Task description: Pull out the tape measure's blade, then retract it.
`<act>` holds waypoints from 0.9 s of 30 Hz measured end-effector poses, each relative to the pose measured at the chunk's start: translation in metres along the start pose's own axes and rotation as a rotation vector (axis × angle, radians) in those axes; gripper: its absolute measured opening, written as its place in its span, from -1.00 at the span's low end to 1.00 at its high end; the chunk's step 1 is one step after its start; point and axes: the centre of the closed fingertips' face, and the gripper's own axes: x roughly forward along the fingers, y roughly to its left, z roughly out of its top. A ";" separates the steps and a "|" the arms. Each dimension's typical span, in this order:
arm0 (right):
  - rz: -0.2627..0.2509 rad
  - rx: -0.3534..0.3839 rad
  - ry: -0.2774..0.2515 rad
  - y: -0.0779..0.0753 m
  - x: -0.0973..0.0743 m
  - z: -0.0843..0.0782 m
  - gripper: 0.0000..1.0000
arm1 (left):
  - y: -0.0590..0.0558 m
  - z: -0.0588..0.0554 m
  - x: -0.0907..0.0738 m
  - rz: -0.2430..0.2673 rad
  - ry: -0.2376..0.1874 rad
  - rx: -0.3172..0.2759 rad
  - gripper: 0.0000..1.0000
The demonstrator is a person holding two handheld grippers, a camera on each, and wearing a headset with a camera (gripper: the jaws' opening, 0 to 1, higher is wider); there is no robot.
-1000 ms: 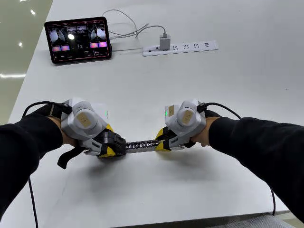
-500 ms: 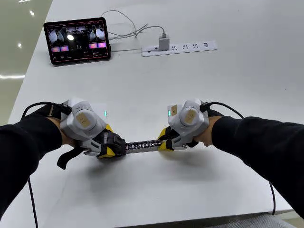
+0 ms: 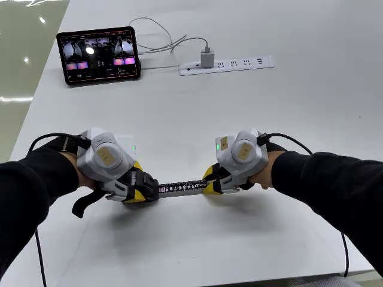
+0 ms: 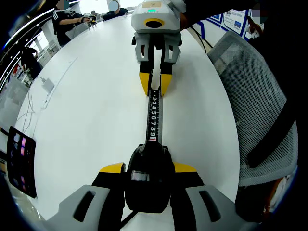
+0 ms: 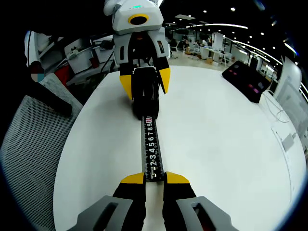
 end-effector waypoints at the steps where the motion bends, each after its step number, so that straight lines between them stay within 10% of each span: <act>1: 0.000 0.001 0.001 0.000 -0.001 0.000 -0.84 | 0.000 0.000 0.000 0.000 0.000 0.000 -0.39; 27: -0.006 0.008 0.010 -0.001 -0.009 -0.010 -0.84 | 0.001 -0.001 -0.001 0.001 0.001 0.002 -0.39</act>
